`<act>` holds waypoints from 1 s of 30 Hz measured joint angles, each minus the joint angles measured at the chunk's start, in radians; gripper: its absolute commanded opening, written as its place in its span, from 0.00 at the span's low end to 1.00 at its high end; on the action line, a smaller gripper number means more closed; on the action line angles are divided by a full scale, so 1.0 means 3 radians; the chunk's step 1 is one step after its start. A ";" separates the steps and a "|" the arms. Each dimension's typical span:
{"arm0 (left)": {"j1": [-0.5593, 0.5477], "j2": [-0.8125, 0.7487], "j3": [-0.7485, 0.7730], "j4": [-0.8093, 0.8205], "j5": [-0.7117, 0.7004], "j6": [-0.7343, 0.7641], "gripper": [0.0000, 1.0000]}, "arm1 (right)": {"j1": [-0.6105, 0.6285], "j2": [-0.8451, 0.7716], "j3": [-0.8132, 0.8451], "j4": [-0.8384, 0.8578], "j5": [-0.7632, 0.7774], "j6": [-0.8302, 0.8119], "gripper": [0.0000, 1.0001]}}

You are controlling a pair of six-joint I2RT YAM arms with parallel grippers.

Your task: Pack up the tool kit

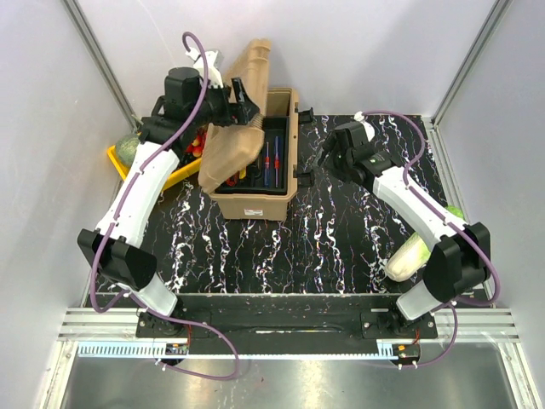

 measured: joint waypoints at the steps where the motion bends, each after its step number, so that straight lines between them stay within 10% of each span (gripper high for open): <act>1: -0.0017 -0.0008 -0.0047 0.0004 0.0048 -0.0042 0.88 | -0.0001 -0.0024 0.0000 -0.0038 0.0065 0.0010 0.74; 22: -0.0334 -0.0287 -0.0942 0.0278 0.0540 -0.0125 0.89 | -0.0294 -0.0292 -0.0397 0.0107 0.0037 0.0175 0.76; 30: -0.0975 -0.0318 -0.1193 0.0019 -0.0548 0.0258 0.87 | -0.0924 -0.0369 -0.1422 0.0727 -0.0765 0.0718 0.75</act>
